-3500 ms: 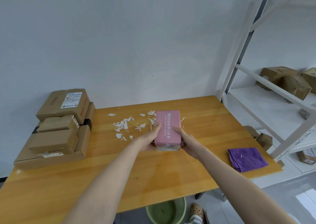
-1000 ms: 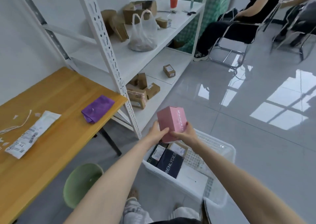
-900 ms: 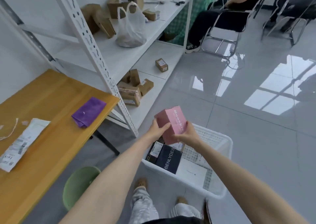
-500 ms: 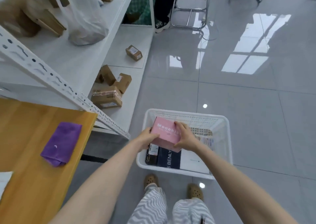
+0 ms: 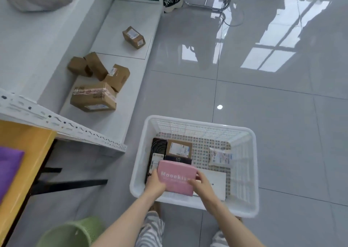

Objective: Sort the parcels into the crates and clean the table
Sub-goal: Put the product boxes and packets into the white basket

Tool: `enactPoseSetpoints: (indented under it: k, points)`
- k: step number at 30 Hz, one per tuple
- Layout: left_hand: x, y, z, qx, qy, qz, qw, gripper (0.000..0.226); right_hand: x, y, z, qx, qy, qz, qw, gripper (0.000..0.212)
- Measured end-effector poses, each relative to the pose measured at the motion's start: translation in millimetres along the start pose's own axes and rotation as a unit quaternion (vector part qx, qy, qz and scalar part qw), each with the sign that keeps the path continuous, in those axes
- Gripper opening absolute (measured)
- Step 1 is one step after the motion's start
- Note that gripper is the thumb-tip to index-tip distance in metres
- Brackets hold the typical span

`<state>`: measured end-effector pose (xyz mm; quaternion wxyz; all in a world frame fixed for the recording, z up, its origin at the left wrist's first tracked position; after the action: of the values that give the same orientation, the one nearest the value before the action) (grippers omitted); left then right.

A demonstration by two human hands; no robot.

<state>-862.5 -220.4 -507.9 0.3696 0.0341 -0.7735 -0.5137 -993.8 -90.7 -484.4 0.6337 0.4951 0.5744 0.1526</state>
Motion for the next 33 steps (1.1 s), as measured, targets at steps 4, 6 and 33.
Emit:
enactPoseSetpoints:
  k: [4, 6, 33]
  points:
    - [-13, -12, 21, 0.011, 0.052, -0.055, 0.997, 0.054, 48, -42, 5, -0.026, -0.011, 0.043, 0.999, 0.035]
    - [-25, -24, 28, 0.001, 0.063, -0.084, 0.995, 0.055, 71, -60, 8, -0.032, -0.009, 0.058, 0.998, 0.034]
    - [-153, -181, 75, -0.111, -0.208, -0.127, 0.963, 0.032, 187, -197, 80, -0.09, 0.338, 0.117, 0.929, 0.062]
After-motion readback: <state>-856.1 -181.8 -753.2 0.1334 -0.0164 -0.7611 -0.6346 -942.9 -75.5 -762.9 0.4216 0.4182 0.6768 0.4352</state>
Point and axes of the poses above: each hand's wrist, its own y-axis away from the middle knuckle, its own z-axis out of the palm, x = y × z, the point moved 2 cm from there along -y, towards the middle knuckle, and after that the axes turned 11 degrees about y, right-handed, at the moved point
